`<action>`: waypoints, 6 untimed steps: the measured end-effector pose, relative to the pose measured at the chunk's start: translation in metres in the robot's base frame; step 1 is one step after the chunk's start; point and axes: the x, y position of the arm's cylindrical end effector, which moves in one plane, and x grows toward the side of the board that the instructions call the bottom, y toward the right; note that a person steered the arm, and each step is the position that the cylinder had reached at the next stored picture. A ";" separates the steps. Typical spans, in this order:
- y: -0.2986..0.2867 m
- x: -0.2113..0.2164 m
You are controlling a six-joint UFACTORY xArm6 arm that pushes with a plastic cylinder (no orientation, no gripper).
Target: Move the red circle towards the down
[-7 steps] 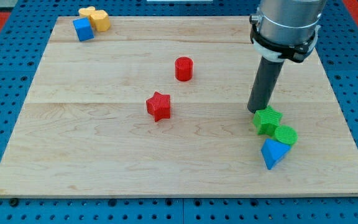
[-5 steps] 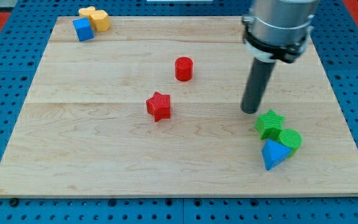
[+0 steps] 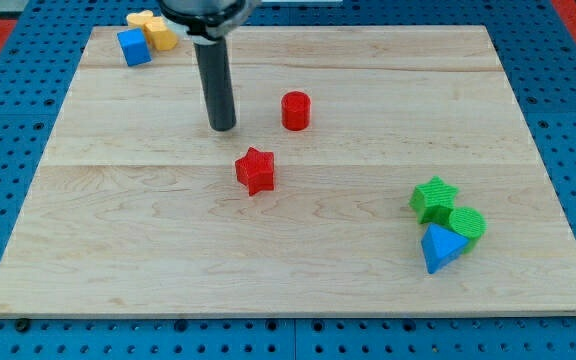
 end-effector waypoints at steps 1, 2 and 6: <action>0.006 -0.026; 0.044 -0.029; 0.166 0.005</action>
